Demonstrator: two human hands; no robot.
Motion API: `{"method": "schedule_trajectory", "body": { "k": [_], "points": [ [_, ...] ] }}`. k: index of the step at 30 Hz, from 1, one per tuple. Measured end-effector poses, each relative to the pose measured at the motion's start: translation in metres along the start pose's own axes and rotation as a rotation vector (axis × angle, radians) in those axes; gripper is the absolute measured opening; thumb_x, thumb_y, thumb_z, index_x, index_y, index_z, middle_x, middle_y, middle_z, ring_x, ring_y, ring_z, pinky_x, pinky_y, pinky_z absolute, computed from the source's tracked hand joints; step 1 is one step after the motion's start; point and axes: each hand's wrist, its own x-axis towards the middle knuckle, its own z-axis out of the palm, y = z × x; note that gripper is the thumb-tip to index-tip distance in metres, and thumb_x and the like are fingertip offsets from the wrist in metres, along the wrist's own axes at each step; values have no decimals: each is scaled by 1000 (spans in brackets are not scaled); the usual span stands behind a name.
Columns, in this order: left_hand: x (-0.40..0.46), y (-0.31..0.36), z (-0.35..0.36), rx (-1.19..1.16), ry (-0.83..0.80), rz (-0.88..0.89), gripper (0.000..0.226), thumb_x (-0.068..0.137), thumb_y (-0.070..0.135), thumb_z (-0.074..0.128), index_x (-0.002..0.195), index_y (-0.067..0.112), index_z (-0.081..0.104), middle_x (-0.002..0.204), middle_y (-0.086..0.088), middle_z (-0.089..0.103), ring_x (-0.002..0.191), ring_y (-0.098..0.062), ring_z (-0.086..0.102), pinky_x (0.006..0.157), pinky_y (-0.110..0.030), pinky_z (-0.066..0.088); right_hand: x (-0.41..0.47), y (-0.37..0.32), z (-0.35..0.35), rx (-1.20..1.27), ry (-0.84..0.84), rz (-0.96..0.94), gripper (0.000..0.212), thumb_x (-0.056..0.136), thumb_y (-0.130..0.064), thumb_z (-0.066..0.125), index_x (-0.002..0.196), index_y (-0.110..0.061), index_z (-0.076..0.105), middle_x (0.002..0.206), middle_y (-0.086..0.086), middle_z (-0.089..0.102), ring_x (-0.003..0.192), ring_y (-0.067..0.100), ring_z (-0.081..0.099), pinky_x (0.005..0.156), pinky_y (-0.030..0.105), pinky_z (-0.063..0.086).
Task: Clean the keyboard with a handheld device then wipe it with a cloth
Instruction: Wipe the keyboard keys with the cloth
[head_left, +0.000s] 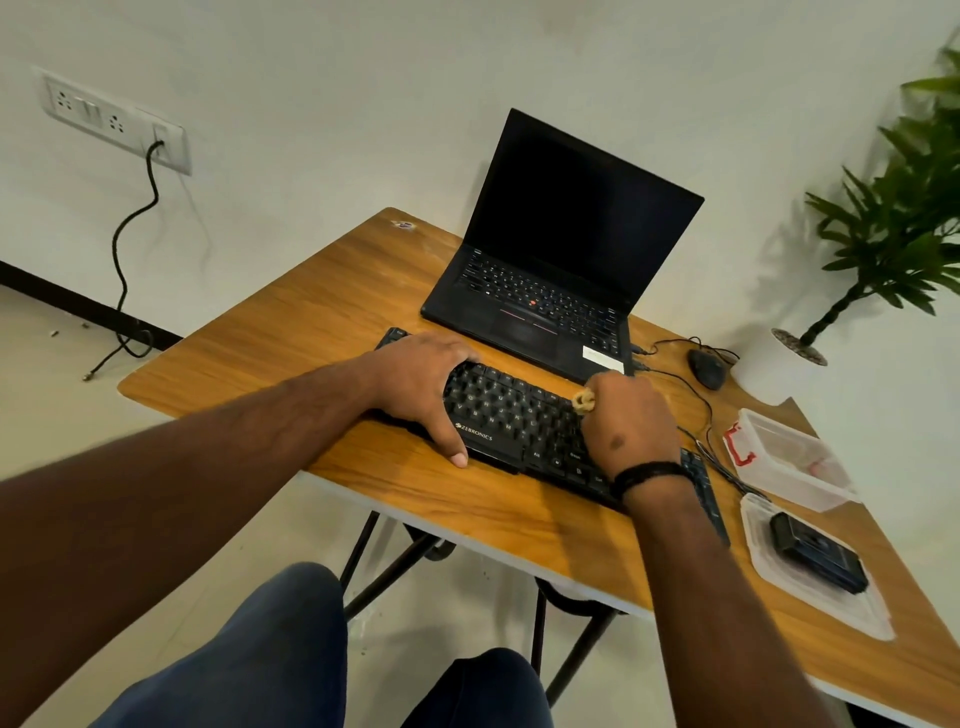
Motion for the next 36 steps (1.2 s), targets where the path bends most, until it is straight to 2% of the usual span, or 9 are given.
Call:
{"method": "schedule_trajectory", "body": {
  "k": [4, 10, 14, 18, 21, 24, 28, 31, 36],
  "points": [
    [1, 0, 0, -7, 5, -10, 130, 45, 67, 92, 152, 23, 34, 152, 4, 41, 138, -16, 37, 113, -35, 31, -17, -15, 20, -116, -103, -57, 17, 99, -15, 52, 114, -11, 60, 112, 10, 65, 103, 25, 62, 91, 37, 52],
    [2, 1, 0, 20, -7, -8, 132, 45, 69, 92, 153, 22, 33, 153, 4, 40, 138, -16, 37, 117, -36, 32, -56, -29, 26, -99, -113, -203, 21, 100, -14, 50, 118, -12, 59, 115, 8, 65, 106, 23, 62, 94, 36, 51],
    [7, 8, -7, 48, -106, -7, 134, 47, 72, 89, 155, 19, 29, 155, 0, 38, 139, -20, 36, 117, -38, 32, -31, 6, 12, 139, -72, -73, 19, 97, -14, 54, 111, -21, 64, 105, 1, 66, 93, 16, 60, 88, 35, 55],
    [27, 48, -1, 118, -149, 35, 131, 50, 82, 80, 153, 16, 35, 154, -4, 43, 140, -24, 42, 117, -40, 34, 17, 13, 11, 207, 41, 8, 16, 95, -11, 54, 100, -16, 68, 97, 4, 69, 88, 20, 62, 85, 38, 55],
    [48, 59, 11, 86, -141, 14, 107, 31, 89, 79, 117, 27, 61, 116, 7, 63, 106, -16, 61, 95, -40, 54, 25, -5, 28, 97, -38, -31, 16, 95, -9, 51, 102, -11, 66, 102, 11, 69, 93, 27, 64, 77, 34, 50],
    [63, 52, 20, 54, -115, 11, 96, 19, 88, 73, 95, 31, 63, 99, 11, 60, 90, -11, 59, 83, -41, 56, 1, -17, 37, 2, -26, -120, 15, 94, -13, 57, 107, -10, 64, 106, 11, 67, 96, 26, 65, 80, 35, 52],
    [60, 55, 22, 52, -111, 26, 91, 39, 74, 84, 113, 25, 60, 109, 8, 57, 99, -13, 55, 89, -36, 50, -38, -4, 31, 47, -84, -252, 19, 98, -19, 55, 115, -16, 63, 113, 5, 66, 102, 19, 63, 91, 33, 54],
    [56, 55, 22, 12, -102, 19, 104, 39, 76, 87, 124, 25, 56, 116, 9, 56, 107, -13, 54, 90, -33, 48, -19, 20, 14, 206, -180, -178, 21, 96, -14, 55, 113, -20, 66, 110, 0, 66, 98, 14, 60, 87, 27, 52],
    [46, 60, 20, 13, -116, 19, 126, 47, 73, 88, 151, 19, 41, 149, 2, 45, 136, -20, 43, 113, -36, 38, 21, 18, 26, 225, 16, 13, 22, 94, -8, 55, 110, -16, 68, 110, 7, 69, 100, 21, 62, 90, 35, 52]
  ]
}}
